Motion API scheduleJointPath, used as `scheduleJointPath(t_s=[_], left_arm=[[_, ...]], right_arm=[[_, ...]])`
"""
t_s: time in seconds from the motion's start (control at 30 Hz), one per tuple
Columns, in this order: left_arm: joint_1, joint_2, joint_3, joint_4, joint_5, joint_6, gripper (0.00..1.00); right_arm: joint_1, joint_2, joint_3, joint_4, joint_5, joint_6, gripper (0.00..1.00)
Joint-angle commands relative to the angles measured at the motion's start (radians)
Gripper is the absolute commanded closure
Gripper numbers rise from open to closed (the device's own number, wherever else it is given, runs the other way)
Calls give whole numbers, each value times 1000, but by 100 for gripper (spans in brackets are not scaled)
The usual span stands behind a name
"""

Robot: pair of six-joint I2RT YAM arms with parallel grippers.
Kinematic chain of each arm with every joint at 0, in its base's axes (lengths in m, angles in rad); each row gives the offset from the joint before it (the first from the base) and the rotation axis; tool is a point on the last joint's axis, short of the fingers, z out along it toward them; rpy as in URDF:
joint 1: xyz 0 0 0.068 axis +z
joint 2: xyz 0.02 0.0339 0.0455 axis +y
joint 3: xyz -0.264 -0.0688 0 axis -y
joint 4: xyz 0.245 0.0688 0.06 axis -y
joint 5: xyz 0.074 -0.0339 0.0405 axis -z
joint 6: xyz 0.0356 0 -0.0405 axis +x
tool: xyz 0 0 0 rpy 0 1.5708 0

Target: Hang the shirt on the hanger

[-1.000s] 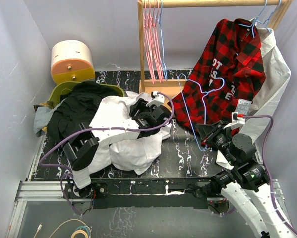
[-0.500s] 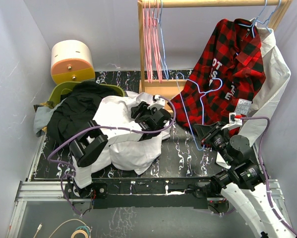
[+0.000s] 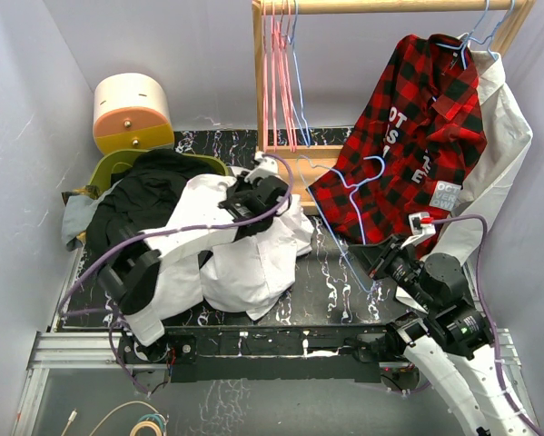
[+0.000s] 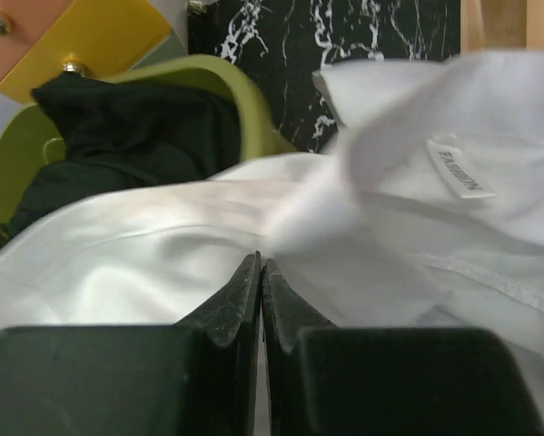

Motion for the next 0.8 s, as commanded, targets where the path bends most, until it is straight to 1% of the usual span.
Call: scheduleJointPath(t_s=[0.0,0.17,0.27,0.43,0.6,0.77], left_arm=[[7,-227,5,-49,79,29,100],[24,-269,9,-102,130,21,100],[26,-277,21,-151,176,-21,100],[26,-283,52,-210,231,-60,100],[28,-299,37,-216,251,-60,100],[35,-309,33,-245,299,-74,100]], right_arm=[[-3,18,88,-80,-133,13,92],[-4,3,79,-102,-235,42,92],[-4,9,52,-91,-277,50,92],[-5,88,8,27,-301,27,92],[-6,209,-30,159,-292,-16,92],[-4,313,-25,276,-268,-59,92]])
